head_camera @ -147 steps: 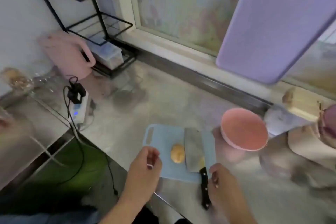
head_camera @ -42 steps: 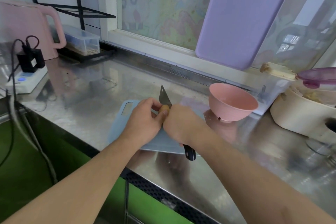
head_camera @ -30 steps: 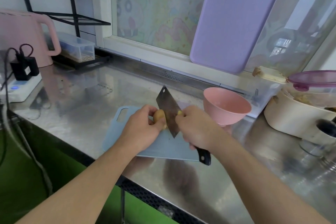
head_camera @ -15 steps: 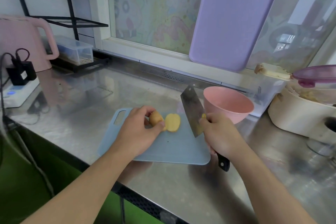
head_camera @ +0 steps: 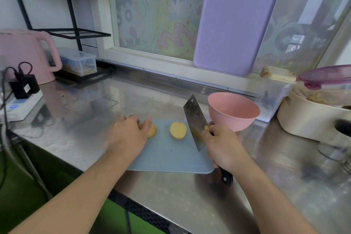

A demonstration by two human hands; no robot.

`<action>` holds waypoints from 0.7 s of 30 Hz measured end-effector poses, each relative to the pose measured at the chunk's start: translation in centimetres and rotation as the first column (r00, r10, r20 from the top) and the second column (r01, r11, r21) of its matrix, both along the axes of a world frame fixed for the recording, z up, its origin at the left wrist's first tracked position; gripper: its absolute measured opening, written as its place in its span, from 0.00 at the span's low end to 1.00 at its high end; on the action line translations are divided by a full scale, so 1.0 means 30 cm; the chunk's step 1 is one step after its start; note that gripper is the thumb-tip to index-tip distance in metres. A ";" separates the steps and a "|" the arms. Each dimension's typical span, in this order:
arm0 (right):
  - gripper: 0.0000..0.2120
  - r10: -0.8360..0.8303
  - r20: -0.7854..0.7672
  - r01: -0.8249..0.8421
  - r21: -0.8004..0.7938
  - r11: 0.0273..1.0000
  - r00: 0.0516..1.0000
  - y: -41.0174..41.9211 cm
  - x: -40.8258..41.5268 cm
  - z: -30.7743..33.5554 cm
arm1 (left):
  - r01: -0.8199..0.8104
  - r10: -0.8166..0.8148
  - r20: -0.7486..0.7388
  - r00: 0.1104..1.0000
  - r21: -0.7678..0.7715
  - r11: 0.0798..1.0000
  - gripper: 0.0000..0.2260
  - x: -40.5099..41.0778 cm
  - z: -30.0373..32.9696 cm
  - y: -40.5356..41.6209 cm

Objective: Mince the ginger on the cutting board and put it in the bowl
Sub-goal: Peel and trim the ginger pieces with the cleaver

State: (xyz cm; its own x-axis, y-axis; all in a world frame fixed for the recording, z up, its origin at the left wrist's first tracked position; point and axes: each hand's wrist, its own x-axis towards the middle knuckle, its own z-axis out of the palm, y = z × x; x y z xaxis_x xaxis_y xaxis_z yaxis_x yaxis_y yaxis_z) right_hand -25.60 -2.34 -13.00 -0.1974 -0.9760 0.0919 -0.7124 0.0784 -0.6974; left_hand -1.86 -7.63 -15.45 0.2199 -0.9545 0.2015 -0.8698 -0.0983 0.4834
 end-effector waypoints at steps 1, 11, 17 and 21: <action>0.18 -0.001 0.001 0.001 -0.001 1.000 1.000 0.000 0.001 0.001 | -0.009 0.009 0.055 0.998 0.003 1.000 0.26 0.007 0.004 -0.010; 0.18 0.003 0.000 -0.003 0.003 1.000 1.000 -0.002 -0.001 0.006 | 0.639 -0.596 0.270 0.756 -0.110 0.761 0.20 -0.156 -0.004 -0.030; 0.19 0.014 -0.003 -0.014 0.000 1.000 1.000 -0.011 -0.010 0.009 | 0.486 -0.512 0.025 0.858 -0.362 0.796 0.07 -0.184 -0.048 -0.019; 0.19 0.015 -0.007 -0.015 -0.013 1.000 1.000 -0.011 -0.003 0.013 | 0.363 -0.466 -0.168 0.869 -0.425 0.830 0.08 -0.184 -0.037 -0.003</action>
State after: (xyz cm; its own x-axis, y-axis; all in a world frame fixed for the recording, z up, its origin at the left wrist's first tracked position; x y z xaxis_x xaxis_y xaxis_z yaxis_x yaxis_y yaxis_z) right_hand -25.70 -2.66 -12.59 -0.1823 -0.9775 0.1058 -0.7179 0.0588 -0.6936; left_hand -7.39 -7.72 -16.56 -0.0873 -0.8322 0.5476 -0.6284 0.4725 0.6179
